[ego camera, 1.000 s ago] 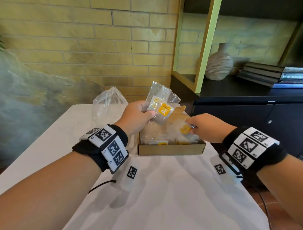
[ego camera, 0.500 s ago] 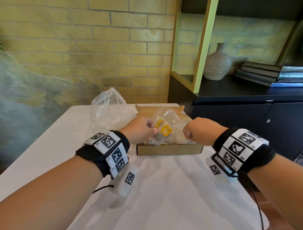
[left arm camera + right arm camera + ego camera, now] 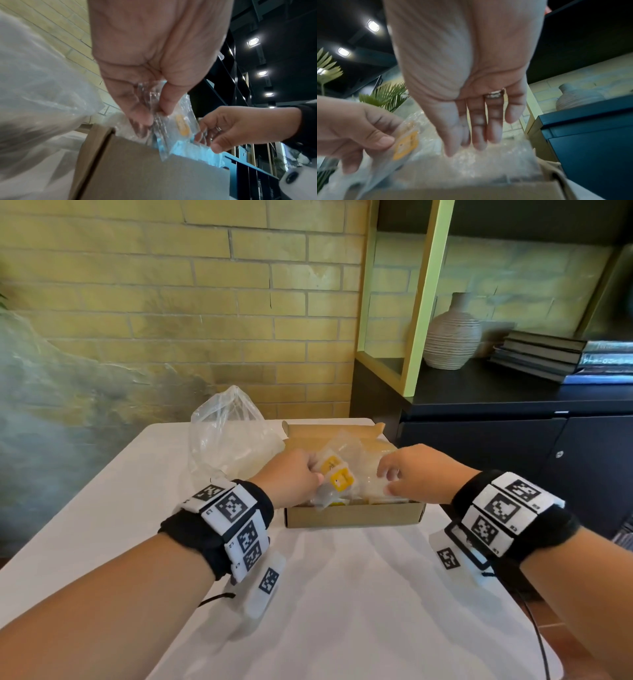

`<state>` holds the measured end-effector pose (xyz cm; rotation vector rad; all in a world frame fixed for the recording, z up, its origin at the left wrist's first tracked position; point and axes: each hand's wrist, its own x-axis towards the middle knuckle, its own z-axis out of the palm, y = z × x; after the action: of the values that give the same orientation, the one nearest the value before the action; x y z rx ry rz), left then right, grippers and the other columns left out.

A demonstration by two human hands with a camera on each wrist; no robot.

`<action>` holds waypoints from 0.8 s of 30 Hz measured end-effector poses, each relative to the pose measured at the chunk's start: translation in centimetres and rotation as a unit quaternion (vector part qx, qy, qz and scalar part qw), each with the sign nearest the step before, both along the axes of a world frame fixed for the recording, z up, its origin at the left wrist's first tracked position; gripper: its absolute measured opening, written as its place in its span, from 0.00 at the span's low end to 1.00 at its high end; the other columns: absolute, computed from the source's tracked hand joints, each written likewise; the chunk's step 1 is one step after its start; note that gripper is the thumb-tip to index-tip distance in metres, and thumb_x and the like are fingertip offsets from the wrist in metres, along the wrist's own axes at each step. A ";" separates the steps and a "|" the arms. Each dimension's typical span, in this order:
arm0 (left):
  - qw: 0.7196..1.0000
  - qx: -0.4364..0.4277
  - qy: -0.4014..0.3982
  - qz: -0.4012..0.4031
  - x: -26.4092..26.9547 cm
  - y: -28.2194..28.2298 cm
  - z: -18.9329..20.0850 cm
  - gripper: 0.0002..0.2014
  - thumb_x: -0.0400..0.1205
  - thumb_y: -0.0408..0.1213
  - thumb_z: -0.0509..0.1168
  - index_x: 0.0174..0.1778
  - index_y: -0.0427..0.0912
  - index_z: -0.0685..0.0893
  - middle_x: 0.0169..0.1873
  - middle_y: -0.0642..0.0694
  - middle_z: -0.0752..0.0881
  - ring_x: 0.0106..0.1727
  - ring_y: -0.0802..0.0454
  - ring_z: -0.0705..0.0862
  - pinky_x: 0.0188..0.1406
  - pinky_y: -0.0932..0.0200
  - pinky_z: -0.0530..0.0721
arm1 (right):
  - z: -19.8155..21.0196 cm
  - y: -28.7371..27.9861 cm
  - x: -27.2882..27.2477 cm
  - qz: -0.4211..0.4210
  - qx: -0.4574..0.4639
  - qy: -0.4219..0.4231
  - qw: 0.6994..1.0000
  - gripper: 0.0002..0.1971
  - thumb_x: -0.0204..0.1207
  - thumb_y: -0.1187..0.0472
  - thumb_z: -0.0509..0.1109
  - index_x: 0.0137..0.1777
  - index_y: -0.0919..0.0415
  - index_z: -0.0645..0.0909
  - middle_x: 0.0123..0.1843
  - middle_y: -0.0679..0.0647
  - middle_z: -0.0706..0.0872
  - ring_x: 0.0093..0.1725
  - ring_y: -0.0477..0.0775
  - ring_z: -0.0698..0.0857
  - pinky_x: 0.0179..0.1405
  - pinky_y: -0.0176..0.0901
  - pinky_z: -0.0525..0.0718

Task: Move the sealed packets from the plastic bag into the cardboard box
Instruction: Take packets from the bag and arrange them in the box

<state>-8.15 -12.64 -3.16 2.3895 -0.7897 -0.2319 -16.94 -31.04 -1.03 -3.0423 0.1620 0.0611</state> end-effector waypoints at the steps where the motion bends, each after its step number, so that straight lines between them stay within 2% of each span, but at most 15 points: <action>1: 0.999 -0.035 -0.014 0.010 0.0 -0.1 0.2 0.09 0.82 0.34 0.61 0.52 0.34 0.81 0.46 0.39 0.84 0.51 0.41 0.83 0.51 0.51 0.79 | 0.1 0.0 -0.1 0.003 0.025 -0.029 0.999 0.14 0.77 0.54 0.68 0.62 0.54 0.80 0.54 0.47 0.83 0.51 0.46 0.80 0.50 0.35 0.74; 3: 0.992 -0.125 -0.002 0.022 -0.3 -0.4 0.8 0.09 0.82 0.35 0.62 0.56 0.37 0.82 0.50 0.40 0.86 0.54 0.43 0.83 0.55 0.50 0.80 | 0.4 0.1 0.0 0.005 0.095 -0.077 0.992 0.15 0.75 0.50 0.70 0.59 0.55 0.82 0.50 0.47 0.83 0.52 0.47 0.82 0.51 0.36 0.77; 5: 0.980 -0.194 0.042 0.014 -0.8 -0.7 1.4 0.10 0.82 0.35 0.63 0.58 0.42 0.82 0.50 0.44 0.86 0.52 0.47 0.84 0.52 0.53 0.81 | 0.3 0.7 0.2 0.014 0.176 -0.117 0.977 0.14 0.74 0.49 0.71 0.55 0.56 0.83 0.48 0.49 0.85 0.50 0.49 0.83 0.51 0.40 0.80; 6: 0.974 -0.216 0.065 0.005 -1.2 -0.8 1.6 0.07 0.82 0.35 0.63 0.55 0.45 0.82 0.48 0.46 0.86 0.48 0.50 0.84 0.47 0.57 0.82 | 0.2 1.0 0.4 0.021 0.215 -0.134 0.967 0.14 0.74 0.50 0.71 0.55 0.57 0.84 0.48 0.51 0.86 0.50 0.50 0.84 0.51 0.43 0.81; 8: 0.968 -0.234 0.090 -0.012 -1.7 -1.0 1.9 0.04 0.82 0.35 0.64 0.43 0.49 0.79 0.39 0.49 0.84 0.41 0.54 0.84 0.37 0.64 0.81 | 0.0 1.7 0.7 0.031 0.289 -0.165 0.943 0.13 0.76 0.52 0.69 0.56 0.59 0.84 0.49 0.55 0.88 0.48 0.52 0.85 0.49 0.45 0.83; 10: 0.965 -0.245 0.086 -0.020 -1.8 -1.0 1.7 0.10 0.81 0.35 0.66 0.36 0.51 0.76 0.34 0.51 0.82 0.37 0.55 0.84 0.34 0.66 0.81 | 0.0 2.1 0.9 0.034 0.327 -0.186 0.926 0.10 0.79 0.56 0.67 0.55 0.58 0.83 0.48 0.55 0.88 0.43 0.48 0.86 0.41 0.35 0.82; 12: 0.961 -0.263 0.080 -0.011 -1.8 -0.9 1.6 0.10 0.81 0.33 0.66 0.35 0.49 0.76 0.32 0.50 0.82 0.34 0.55 0.84 0.29 0.69 0.80 | 0.2 2.3 1.1 0.034 0.343 -0.202 0.917 0.05 0.79 0.60 0.66 0.52 0.55 0.82 0.44 0.50 0.87 0.36 0.38 0.85 0.33 0.25 0.78; 14: 0.958 -0.277 0.070 0.007 -1.5 -0.5 1.6 0.10 0.82 0.34 0.65 0.34 0.45 0.77 0.31 0.47 0.83 0.34 0.54 0.85 0.26 0.70 0.78 | 0.3 1.8 1.4 0.023 0.366 -0.225 0.903 0.04 0.79 0.62 0.66 0.50 0.53 0.80 0.41 0.47 0.86 0.31 0.34 0.84 0.29 0.22 0.77; 15: 0.958 -0.279 0.061 0.019 -1.3 -0.3 1.7 0.11 0.82 0.34 0.65 0.33 0.45 0.76 0.31 0.47 0.83 0.35 0.52 0.86 0.27 0.68 0.79 | 0.4 1.4 1.5 0.011 0.372 -0.237 0.897 0.04 0.79 0.62 0.66 0.50 0.53 0.80 0.42 0.47 0.86 0.32 0.35 0.84 0.30 0.22 0.78; 17: 0.956 -0.289 0.042 0.041 -0.9 0.1 1.8 0.11 0.82 0.35 0.65 0.32 0.44 0.76 0.31 0.47 0.83 0.37 0.50 0.86 0.32 0.63 0.81 | 0.6 0.5 1.6 -0.014 0.334 -0.251 0.908 0.04 0.79 0.61 0.66 0.51 0.54 0.80 0.43 0.47 0.86 0.39 0.40 0.84 0.39 0.30 0.81; 20: 0.948 -0.305 0.001 0.085 0.1 0.7 2.0 0.07 0.81 0.34 0.64 0.38 0.37 0.79 0.36 0.42 0.85 0.39 0.49 0.86 0.43 0.49 0.86 | 0.6 -0.1 1.2 -0.024 0.168 -0.206 0.964 0.04 0.80 0.61 0.65 0.49 0.59 0.80 0.42 0.50 0.82 0.43 0.50 0.80 0.39 0.36 0.74; 21: 0.946 -0.310 -0.009 0.096 0.3 0.9 2.0 0.06 0.80 0.32 0.63 0.40 0.34 0.80 0.38 0.40 0.86 0.40 0.47 0.86 0.48 0.45 0.85 | 0.5 0.1 1.1 -0.020 0.120 -0.175 0.977 0.05 0.80 0.61 0.64 0.51 0.60 0.81 0.44 0.52 0.83 0.47 0.53 0.81 0.43 0.38 0.74; 24: 0.939 -0.327 -0.018 0.110 0.7 1.2 2.1 0.06 0.77 0.28 0.62 0.34 0.37 0.77 0.33 0.42 0.81 0.38 0.47 0.80 0.48 0.46 0.83 | -0.3 1.0 0.9 0.001 0.040 -0.079 0.996 0.12 0.80 0.63 0.63 0.62 0.59 0.81 0.55 0.55 0.84 0.57 0.55 0.81 0.52 0.37 0.73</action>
<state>-7.50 -11.45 -1.09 1.8247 -0.4998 0.1502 -16.06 -30.04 -1.33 -2.9507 0.1411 -0.1692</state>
